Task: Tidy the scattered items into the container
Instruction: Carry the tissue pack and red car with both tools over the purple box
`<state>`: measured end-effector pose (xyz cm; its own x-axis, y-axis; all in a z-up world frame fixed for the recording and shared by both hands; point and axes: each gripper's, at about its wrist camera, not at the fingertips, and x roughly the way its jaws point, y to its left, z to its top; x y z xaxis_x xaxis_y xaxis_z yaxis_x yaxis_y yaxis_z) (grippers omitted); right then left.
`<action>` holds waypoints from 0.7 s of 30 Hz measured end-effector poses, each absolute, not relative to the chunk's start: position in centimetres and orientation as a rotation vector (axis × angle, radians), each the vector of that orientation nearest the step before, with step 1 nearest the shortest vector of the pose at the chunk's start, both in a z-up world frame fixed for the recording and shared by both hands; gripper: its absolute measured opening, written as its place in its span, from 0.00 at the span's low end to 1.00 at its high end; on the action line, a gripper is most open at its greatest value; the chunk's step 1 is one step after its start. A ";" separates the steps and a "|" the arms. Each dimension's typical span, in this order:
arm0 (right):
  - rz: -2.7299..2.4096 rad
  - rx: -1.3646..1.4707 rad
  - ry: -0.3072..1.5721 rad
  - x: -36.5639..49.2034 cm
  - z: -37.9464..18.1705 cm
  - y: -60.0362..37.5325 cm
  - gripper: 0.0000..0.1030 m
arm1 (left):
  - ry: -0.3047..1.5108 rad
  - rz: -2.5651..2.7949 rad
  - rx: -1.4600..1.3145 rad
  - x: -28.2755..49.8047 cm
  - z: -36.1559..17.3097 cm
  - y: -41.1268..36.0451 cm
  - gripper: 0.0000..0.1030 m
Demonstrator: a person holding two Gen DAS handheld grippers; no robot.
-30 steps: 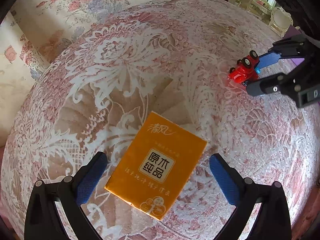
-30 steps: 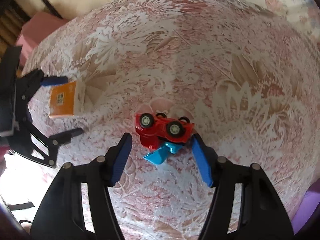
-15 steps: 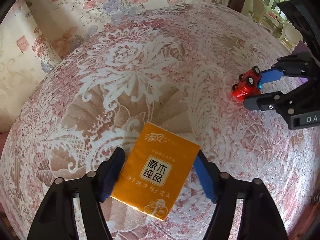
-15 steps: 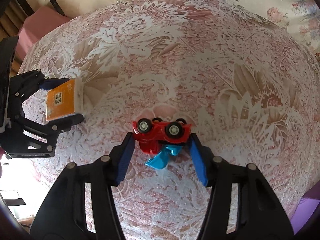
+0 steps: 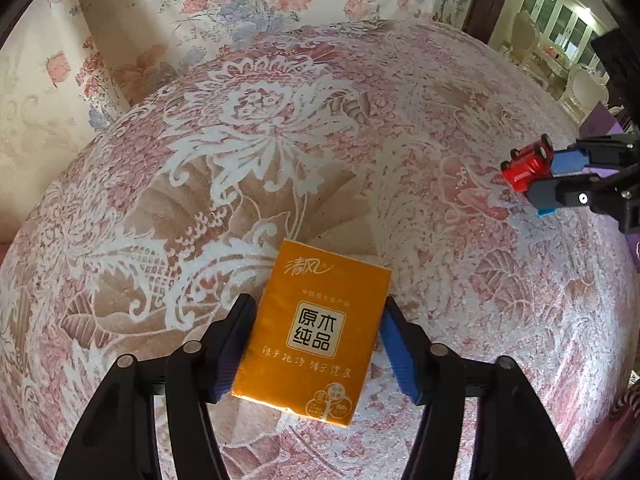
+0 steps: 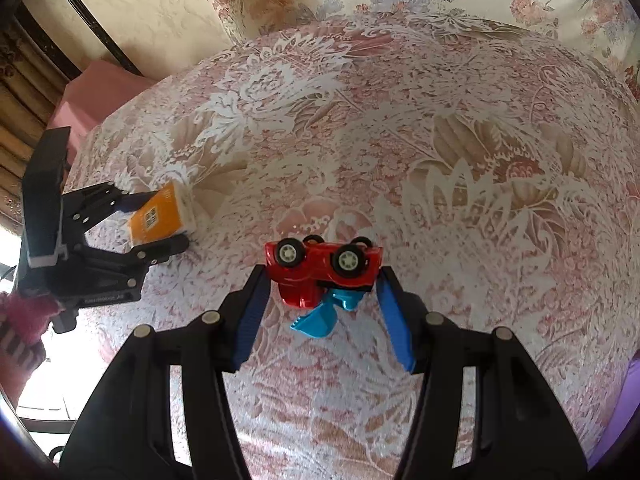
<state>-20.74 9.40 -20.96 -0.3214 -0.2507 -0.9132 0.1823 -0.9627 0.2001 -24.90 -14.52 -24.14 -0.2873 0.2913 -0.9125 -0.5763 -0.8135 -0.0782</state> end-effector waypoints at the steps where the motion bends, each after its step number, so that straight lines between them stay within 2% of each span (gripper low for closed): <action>1: -2.358 1.642 -0.095 -20.5 -20.9 9.4 0.56 | 0.364 2.105 -1.425 -24.9 -24.2 -14.4 0.79; 3: -2.360 1.638 -0.112 -20.0 -20.8 9.6 0.56 | 0.443 2.083 -1.422 -24.7 -24.5 -13.4 0.87; 5: -2.358 1.636 -0.123 -19.4 -20.6 9.8 0.56 | 0.543 2.074 -1.408 -24.2 -24.9 -12.4 0.90; 6: -2.357 1.634 -0.127 -19.1 -20.5 9.9 0.56 | 0.535 2.086 -1.402 -24.2 -24.9 -12.4 0.89; 8: -2.352 1.631 -0.126 -18.6 -20.4 9.9 0.56 | 0.485 2.128 -1.407 -24.4 -24.8 -12.8 0.83; 11: -2.349 1.624 -0.131 -18.0 -20.1 10.1 0.56 | 0.411 2.203 -1.415 -24.6 -24.1 -14.0 0.56; 13: -2.348 1.615 -0.135 -17.5 -19.8 10.2 0.56 | 0.345 2.210 -1.436 -24.8 -23.9 -15.0 0.56; 16: -2.354 1.603 -0.138 -16.7 -19.4 10.5 0.56 | 0.410 2.199 -1.440 -23.7 -23.9 -15.2 0.56; 21: -2.350 1.599 -0.153 -15.6 -19.2 11.0 0.56 | 0.407 2.181 -1.461 -22.4 -24.1 -14.9 0.56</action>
